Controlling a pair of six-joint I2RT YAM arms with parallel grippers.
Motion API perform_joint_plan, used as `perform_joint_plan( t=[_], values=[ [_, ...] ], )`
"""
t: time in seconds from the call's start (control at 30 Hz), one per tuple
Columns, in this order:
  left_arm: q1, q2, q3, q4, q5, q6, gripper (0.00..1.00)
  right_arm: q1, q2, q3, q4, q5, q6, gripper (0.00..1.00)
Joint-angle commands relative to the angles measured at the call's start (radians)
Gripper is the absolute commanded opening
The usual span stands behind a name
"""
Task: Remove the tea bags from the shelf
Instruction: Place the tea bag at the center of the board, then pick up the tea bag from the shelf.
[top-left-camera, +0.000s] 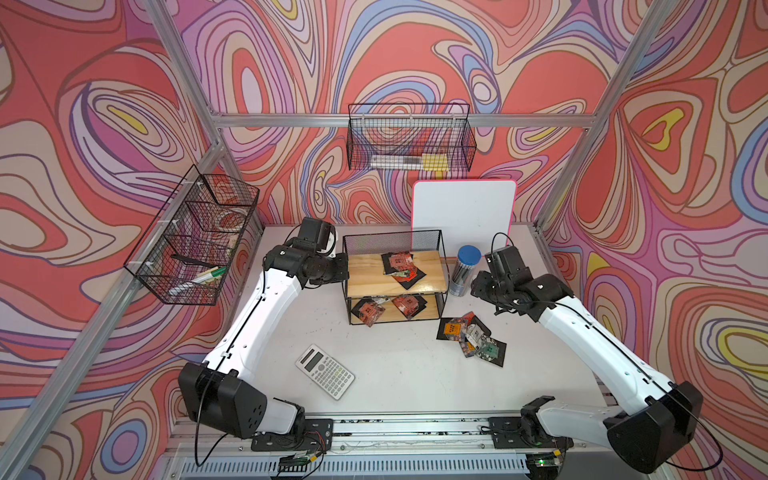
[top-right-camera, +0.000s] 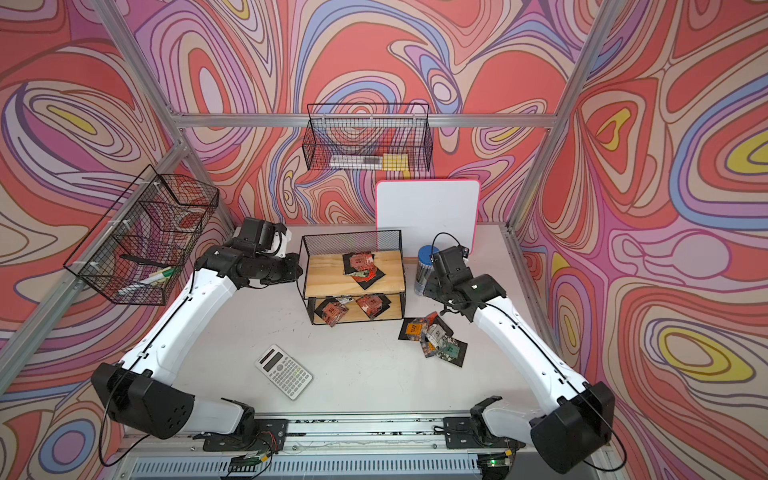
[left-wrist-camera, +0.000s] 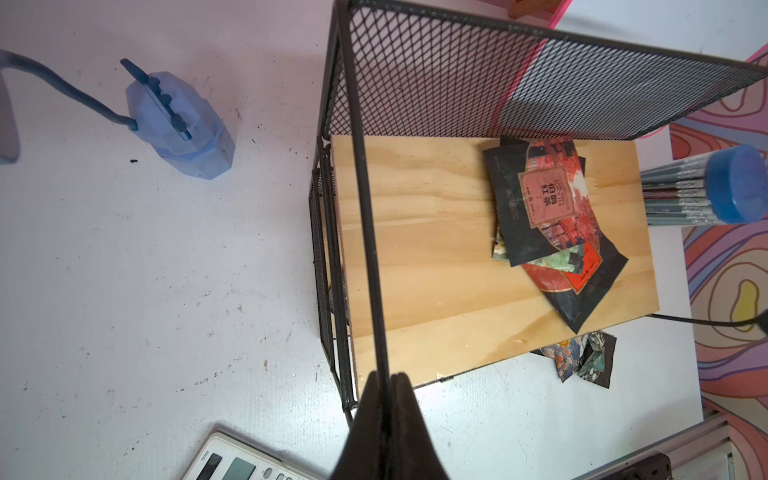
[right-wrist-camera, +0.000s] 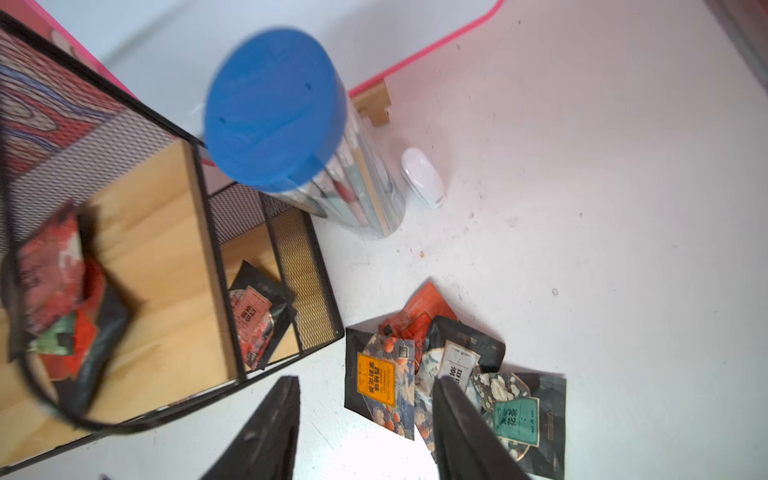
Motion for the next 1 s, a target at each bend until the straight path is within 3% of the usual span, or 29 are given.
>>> perform_joint_plan(
  t=[0.0, 0.17, 0.27, 0.53, 0.77, 0.97],
  values=[
    [0.0, -0.008, -0.002, -0.013, -0.01, 0.003, 0.0, 0.05, 0.057, 0.137, -0.03, 0.084, -0.109, 0.56],
    [0.0, -0.008, -0.001, -0.015, -0.012, 0.002, 0.0, 0.215, 0.238, 0.405, -0.087, 0.152, -0.232, 0.62],
    [0.0, -0.01, -0.001, -0.016, -0.012, 0.004, 0.0, 0.286, 0.38, 0.575, -0.138, 0.13, -0.284, 0.67],
    [0.0, -0.007, -0.001, -0.015, -0.009, 0.002, 0.0, 0.319, 0.741, 0.928, -0.247, -0.028, -0.296, 0.76],
    [0.0, -0.008, 0.001, -0.018, -0.009, 0.004, 0.0, 0.322, 0.897, 1.052, -0.278, -0.014, -0.316, 0.78],
    [0.0, -0.006, 0.003, -0.019, -0.009, 0.004, 0.0, 0.321, 0.946, 1.051, -0.259, 0.001, -0.324, 0.79]
  ],
)
